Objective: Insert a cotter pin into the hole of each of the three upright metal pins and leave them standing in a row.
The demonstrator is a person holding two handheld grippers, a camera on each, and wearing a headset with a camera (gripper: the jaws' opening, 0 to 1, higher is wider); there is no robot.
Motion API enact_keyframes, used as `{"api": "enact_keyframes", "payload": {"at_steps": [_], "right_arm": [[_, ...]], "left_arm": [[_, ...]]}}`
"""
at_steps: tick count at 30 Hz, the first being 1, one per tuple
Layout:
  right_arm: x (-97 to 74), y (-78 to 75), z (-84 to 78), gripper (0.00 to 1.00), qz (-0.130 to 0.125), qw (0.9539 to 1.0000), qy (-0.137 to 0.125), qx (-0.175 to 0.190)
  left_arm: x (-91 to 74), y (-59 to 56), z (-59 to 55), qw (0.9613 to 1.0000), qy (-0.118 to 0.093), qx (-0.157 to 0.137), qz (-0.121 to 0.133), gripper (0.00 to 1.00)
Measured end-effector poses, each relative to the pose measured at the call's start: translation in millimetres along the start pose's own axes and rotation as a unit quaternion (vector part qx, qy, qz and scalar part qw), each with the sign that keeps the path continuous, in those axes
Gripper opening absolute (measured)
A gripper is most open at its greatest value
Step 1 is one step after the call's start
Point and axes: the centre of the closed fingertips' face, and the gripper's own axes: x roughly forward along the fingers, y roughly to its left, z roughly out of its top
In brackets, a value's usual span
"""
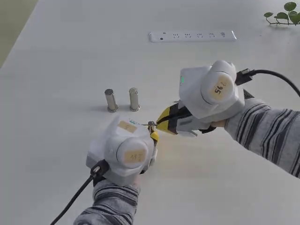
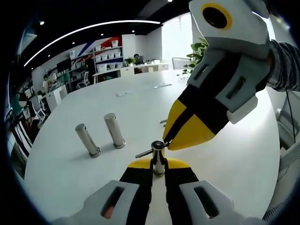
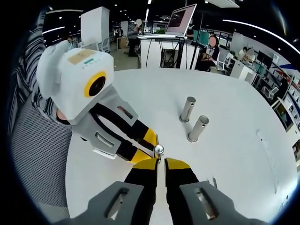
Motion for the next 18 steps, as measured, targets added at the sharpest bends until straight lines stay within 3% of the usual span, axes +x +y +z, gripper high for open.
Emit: {"api": "enact_keyframes", "payload": {"at_steps": [8, 18], "right_arm": [[-10.7, -13.0, -10.7, 0.05, -0.037, 0.9971, -0.014, 0.065], [-19.5, -15.8, -20.6, 0.12, -0.059, 0.9913, -0.021, 0.116]], "left_arm": [[-1.7, 10.0, -0.8, 1.0, 0.003, -0.006, 0.006, 0.05], [-6.4, 40.3, 1.8, 0.9996, 0.0, -0.014, 0.025, 0.05]]}}
